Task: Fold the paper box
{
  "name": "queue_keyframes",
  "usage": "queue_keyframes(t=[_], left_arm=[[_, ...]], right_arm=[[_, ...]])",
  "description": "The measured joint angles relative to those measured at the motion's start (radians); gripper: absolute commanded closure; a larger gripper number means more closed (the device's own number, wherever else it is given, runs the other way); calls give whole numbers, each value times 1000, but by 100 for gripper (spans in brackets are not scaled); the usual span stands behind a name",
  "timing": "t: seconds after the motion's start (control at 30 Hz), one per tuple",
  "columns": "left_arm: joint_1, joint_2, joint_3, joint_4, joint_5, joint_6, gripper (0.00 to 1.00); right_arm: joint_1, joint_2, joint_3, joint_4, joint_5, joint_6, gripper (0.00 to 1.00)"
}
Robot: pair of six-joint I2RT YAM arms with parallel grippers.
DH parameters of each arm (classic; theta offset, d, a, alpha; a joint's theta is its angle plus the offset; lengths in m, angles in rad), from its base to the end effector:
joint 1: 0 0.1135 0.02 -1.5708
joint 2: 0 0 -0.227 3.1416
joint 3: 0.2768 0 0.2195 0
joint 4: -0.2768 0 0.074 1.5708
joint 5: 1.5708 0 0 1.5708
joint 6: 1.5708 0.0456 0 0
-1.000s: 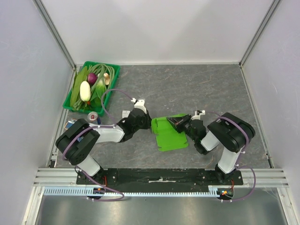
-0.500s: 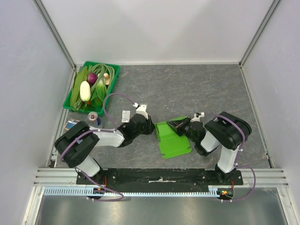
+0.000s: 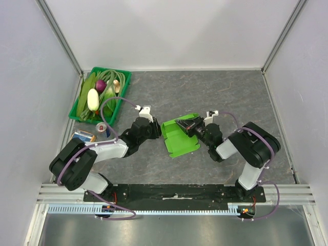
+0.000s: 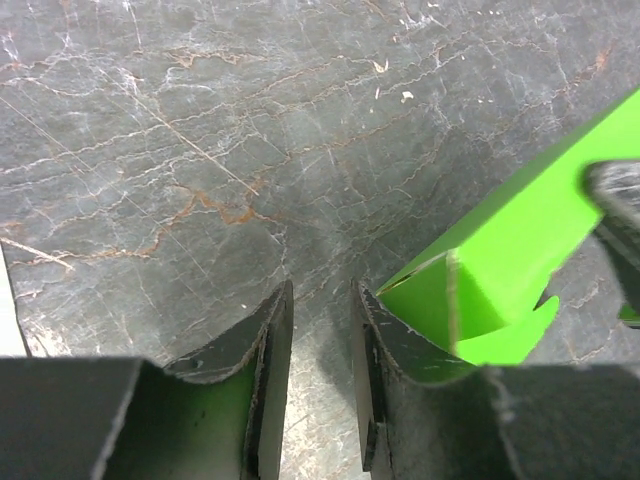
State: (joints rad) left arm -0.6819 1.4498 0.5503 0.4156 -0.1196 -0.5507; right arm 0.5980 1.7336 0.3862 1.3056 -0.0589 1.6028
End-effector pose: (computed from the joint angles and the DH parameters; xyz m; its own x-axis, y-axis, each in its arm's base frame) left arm 0.2181 -0.1700 0.1553 -0.5923 -0.1883 -0.7834 0.2744 0.8670 -0.4159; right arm 0.2311 0.1607 0.1399 -0.6092 0.7923 0.0344 0.0541 -0.0018 0.9985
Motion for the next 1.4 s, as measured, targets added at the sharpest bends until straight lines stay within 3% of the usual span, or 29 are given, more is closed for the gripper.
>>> queue_keyframes(t=[0.23, 0.57, 1.07, 1.4], left_arm=[[15, 27, 7, 4, -10, 17, 59], [18, 29, -74, 79, 32, 21, 64], [-48, -23, -153, 148, 53, 37, 52], [-49, -31, -134, 139, 57, 43, 49]], right_arm=[[-3, 103, 31, 1, -46, -76, 100], [-14, 151, 52, 12, -91, -130, 100], [-20, 185, 30, 26, -89, -54, 100], [-20, 181, 10, 26, -72, 22, 100]])
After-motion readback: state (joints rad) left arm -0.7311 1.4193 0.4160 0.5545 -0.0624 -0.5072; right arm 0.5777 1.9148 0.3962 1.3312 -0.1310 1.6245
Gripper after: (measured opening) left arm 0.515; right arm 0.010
